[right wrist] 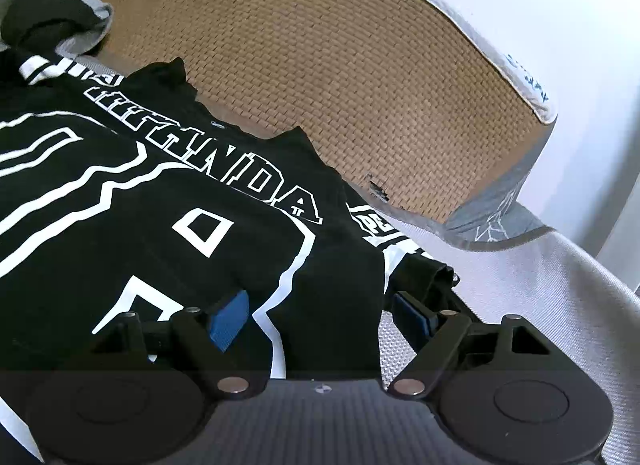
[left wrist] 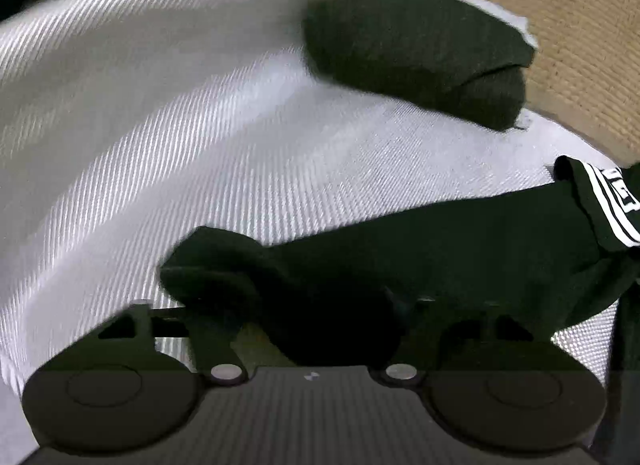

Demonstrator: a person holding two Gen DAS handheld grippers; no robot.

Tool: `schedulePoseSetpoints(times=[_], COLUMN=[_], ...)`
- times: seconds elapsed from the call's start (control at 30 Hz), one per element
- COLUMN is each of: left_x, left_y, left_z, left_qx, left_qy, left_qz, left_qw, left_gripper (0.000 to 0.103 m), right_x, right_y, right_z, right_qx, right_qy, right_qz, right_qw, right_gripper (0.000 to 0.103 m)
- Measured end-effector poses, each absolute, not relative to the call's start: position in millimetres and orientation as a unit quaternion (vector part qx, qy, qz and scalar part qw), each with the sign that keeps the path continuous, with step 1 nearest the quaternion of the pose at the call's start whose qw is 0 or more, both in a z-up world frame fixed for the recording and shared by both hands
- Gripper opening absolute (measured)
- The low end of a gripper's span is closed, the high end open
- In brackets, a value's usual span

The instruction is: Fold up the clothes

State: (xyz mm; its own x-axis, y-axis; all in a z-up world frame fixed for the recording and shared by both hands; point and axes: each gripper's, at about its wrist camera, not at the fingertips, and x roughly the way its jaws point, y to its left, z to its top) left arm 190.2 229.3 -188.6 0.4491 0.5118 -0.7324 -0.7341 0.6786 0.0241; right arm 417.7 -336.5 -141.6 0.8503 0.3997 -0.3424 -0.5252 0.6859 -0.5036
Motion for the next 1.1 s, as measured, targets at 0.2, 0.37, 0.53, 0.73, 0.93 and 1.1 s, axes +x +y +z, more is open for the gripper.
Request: schedulePoseSetpoints(times=[0.2, 0.37, 0.53, 0.73, 0.93, 1.1], left_x=[185.1, 176.5, 187.7, 213.0, 229.3, 234.8], left_y=[231.0, 217.8, 171.2, 98.5, -9.0, -61.4], left_z=[-171.2, -131.3, -66.4, 10.7, 44.0, 28.8], left_qx=[-0.135, -0.099, -0.048, -0.005, 0.109, 0.133], left_qy=[0.360, 0.310, 0.240, 0.168, 0.145, 0.163], left_qz=[0.334, 0.313, 0.223, 0.122, -0.025, -0.115], left_qw=[0.860, 0.892, 0.943, 0.978, 0.983, 0.971], left_gripper=[0.008, 0.007, 0.007, 0.006, 0.006, 0.006], right_x=[414.5, 413.9, 412.2, 410.1, 409.0, 411.1], right_y=[-333.6, -332.2, -330.8, -327.8, -328.6, -333.2], right_z=[-142.8, -142.6, -142.6, -141.6, -140.0, -134.9], right_qx=[-0.320, -0.324, -0.329, -0.340, -0.333, -0.310], right_qy=[0.090, 0.086, 0.080, 0.077, 0.070, 0.076], right_qz=[0.245, 0.243, 0.239, 0.233, 0.234, 0.243], right_qw=[0.911, 0.910, 0.910, 0.908, 0.911, 0.916], right_gripper=[0.082, 0.082, 0.082, 0.082, 0.082, 0.082])
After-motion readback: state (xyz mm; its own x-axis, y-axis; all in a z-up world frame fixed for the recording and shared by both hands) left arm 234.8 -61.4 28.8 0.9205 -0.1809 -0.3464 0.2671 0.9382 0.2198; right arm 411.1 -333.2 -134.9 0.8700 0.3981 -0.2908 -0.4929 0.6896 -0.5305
